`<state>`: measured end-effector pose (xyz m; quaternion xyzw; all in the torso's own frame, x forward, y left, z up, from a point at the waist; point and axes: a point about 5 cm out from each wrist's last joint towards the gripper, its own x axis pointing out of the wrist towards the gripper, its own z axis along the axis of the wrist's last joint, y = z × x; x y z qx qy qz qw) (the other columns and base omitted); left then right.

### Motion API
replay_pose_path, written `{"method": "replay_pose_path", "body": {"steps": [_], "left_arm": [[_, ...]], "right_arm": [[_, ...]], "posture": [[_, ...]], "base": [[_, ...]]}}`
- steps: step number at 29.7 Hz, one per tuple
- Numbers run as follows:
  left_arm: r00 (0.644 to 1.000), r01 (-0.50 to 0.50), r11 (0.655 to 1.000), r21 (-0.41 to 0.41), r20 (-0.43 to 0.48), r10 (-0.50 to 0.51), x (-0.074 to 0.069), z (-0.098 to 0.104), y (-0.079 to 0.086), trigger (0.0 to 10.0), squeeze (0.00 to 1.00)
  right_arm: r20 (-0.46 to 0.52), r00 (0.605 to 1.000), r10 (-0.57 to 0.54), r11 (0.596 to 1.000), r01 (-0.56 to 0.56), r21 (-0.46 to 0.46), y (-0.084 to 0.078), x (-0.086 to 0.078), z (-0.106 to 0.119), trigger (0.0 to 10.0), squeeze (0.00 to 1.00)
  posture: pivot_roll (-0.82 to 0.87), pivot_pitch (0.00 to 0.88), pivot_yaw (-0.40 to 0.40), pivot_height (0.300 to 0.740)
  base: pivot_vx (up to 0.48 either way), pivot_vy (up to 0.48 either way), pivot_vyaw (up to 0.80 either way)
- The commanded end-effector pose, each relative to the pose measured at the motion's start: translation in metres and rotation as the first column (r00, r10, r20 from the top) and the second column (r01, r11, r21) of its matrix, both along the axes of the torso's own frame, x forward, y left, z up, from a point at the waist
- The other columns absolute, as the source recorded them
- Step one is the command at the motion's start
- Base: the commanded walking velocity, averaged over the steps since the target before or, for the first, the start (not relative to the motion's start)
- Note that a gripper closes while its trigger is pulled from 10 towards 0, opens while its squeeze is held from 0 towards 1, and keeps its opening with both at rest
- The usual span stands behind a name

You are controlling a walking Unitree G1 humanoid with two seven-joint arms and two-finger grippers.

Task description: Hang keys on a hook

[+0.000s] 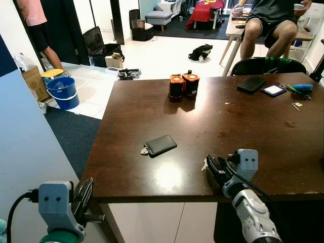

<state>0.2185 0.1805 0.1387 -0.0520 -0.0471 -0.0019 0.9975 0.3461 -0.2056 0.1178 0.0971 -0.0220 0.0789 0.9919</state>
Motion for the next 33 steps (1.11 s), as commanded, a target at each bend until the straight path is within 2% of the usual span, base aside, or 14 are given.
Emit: {"method": "replay_pose_path", "body": {"steps": [1,10,15,24,33], "left_arm": [[1.0,-0.005,1.0,0.014,-0.005,0.005,-0.003,0.001,0.003,10.0,0.0],[1.0,0.0,1.0,0.012,-0.006,0.0,-0.003,0.001,0.002,10.0,0.0],[1.0,0.004,1.0,0.013,-0.004,-0.004,-0.002,0.002,0.002,10.0,0.0],[1.0,0.004,1.0,0.014,-0.004,-0.004,-0.001,0.002,0.002,10.0,0.0],[1.0,0.006,1.0,0.013,-0.006,-0.006,-0.001,0.002,0.002,10.0,0.0]], "right_arm": [[-0.043,0.999,-0.02,1.0,0.019,-0.006,-0.004,-0.005,-0.01,10.0,0.0],[-0.054,0.998,-0.021,0.999,0.019,-0.044,-0.006,-0.008,-0.015,10.0,0.0],[-0.051,0.999,-0.001,0.999,-0.001,-0.052,0.0,-0.006,-0.014,10.0,0.0],[-0.065,0.997,0.05,0.997,-0.054,-0.055,0.023,0.007,-0.008,10.0,0.0],[-0.087,0.993,0.075,0.994,-0.082,-0.079,0.027,0.007,-0.012,10.0,0.0]], "posture": [[-0.03,0.08,0.158,0.74],[-0.03,0.08,0.158,0.74],[-0.03,0.081,0.163,0.74],[-0.02,0.081,0.164,0.74],[-0.02,0.081,0.164,0.74]], "base": [[0.0,0.0,0.0],[0.0,0.0,0.0],[0.0,0.0,0.0],[0.0,0.0,0.0],[0.0,0.0,0.0]]}}
